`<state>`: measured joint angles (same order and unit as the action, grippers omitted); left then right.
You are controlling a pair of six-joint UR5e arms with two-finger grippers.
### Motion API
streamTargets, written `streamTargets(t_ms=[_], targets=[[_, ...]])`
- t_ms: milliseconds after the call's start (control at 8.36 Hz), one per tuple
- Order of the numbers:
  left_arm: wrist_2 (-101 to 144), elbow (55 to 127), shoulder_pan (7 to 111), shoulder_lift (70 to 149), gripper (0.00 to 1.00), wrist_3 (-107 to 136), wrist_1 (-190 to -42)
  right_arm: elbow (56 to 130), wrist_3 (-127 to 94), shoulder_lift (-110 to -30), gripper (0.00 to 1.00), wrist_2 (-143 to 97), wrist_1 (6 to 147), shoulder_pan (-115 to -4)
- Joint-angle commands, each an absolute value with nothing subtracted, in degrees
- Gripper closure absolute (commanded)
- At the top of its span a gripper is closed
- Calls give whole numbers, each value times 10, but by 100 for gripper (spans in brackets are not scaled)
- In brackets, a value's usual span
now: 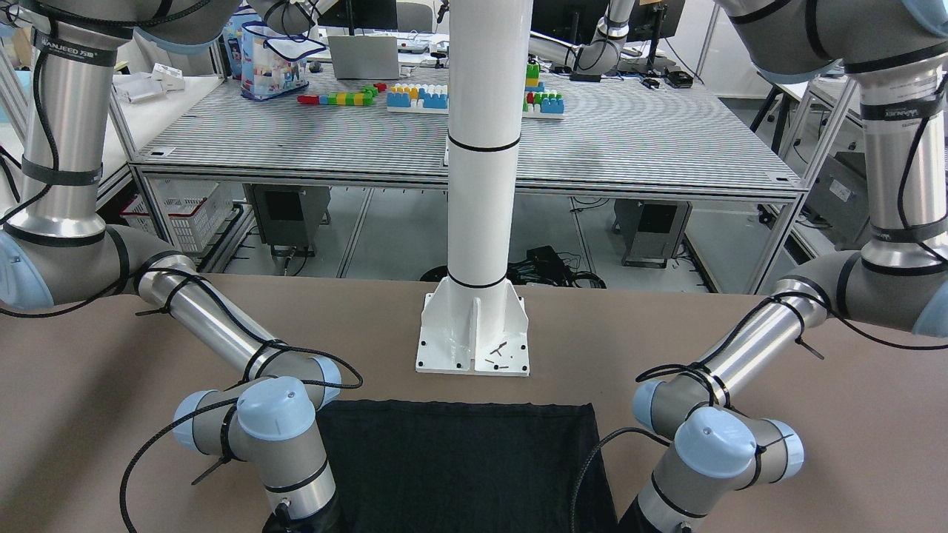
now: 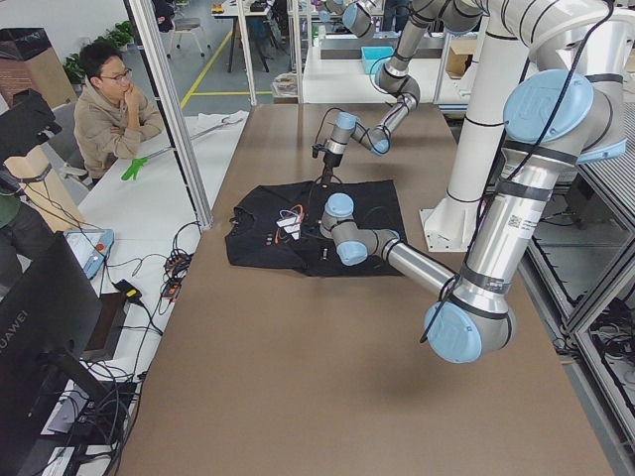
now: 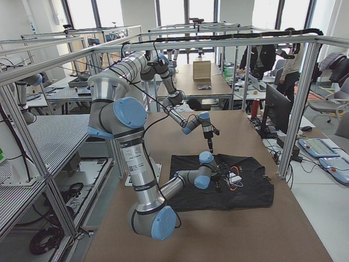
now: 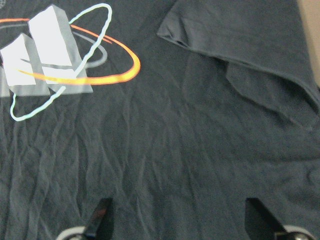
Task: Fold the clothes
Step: 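Withdraw both grippers from the shirt toward the hem corners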
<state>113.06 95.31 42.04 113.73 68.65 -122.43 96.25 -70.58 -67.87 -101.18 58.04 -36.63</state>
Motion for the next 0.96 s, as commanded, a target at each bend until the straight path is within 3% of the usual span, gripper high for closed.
streamTargets(t_ms=[0,359,598,837], targets=[[1123,1038,405,1120,1,785,-1140,1069,-814,-789,8,-979,609,-296],[1056,1158,341,1021,1,819,-1138,1173,-968,-916,12,-851,610,-155],[1055,1159,341,1014,1,827,-1138,1210,-1034,-973,18,-755,611,-60],[1054,1162,339,1013,1,843,-1138,1216,-1050,-997,21,-748,611,-38]])
